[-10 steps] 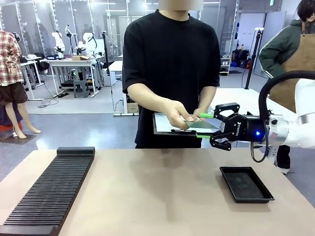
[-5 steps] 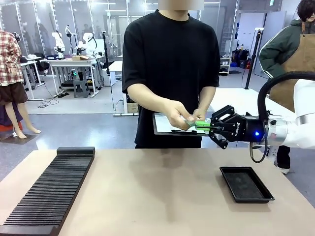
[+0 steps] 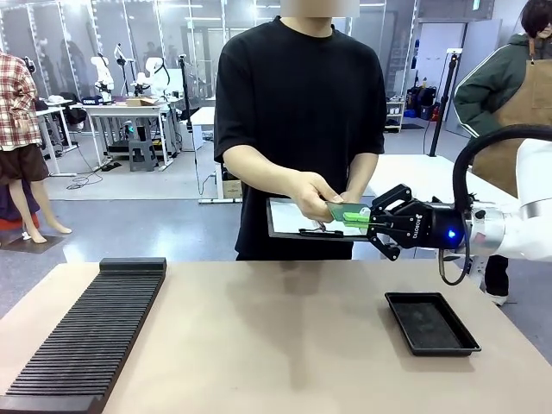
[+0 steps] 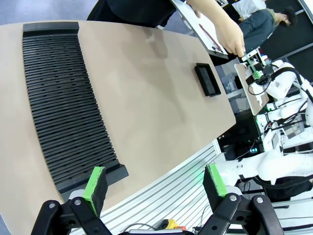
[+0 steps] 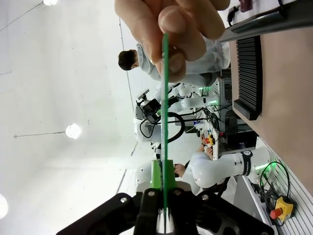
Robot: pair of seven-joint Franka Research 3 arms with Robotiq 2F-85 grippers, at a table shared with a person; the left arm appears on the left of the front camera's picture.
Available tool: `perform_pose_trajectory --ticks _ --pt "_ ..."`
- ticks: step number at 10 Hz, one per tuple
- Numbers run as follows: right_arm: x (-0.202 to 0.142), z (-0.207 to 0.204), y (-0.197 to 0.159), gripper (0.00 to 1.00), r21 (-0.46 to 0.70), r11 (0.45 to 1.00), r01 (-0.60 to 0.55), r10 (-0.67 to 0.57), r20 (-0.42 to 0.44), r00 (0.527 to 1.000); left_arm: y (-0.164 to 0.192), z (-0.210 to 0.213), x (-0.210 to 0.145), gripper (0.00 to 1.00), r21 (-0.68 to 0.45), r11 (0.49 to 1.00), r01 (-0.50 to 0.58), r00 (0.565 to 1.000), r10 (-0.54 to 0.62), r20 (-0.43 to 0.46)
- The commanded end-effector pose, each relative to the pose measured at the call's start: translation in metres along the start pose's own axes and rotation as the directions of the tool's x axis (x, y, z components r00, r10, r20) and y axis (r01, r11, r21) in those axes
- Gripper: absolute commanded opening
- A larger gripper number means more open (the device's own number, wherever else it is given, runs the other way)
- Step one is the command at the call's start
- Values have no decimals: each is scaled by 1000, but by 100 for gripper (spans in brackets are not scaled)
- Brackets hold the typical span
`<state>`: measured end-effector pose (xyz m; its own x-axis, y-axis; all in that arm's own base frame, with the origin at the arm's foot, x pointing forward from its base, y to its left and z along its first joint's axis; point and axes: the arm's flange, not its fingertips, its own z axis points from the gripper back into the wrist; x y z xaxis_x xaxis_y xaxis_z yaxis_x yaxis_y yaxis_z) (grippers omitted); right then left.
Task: Inspect the PCB.
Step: Pick up the Blank PCB that the human is holding, then place the Blank PCB in the ESD tray.
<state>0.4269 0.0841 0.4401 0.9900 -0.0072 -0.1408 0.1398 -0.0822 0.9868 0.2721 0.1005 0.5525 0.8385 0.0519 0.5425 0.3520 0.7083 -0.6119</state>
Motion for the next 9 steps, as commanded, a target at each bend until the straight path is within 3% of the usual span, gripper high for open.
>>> perform_pose_trajectory --ticks 1,9 --pt "-1 -2 -1 0 -5 1000 2 -2 -6 1000 -4 4 2 100 17 1000 -15 1000 16 -11" --pt "-1 -2 -1 0 -5 1000 2 -2 -6 1000 -4 4 2 100 17 1000 -15 1000 16 -11"
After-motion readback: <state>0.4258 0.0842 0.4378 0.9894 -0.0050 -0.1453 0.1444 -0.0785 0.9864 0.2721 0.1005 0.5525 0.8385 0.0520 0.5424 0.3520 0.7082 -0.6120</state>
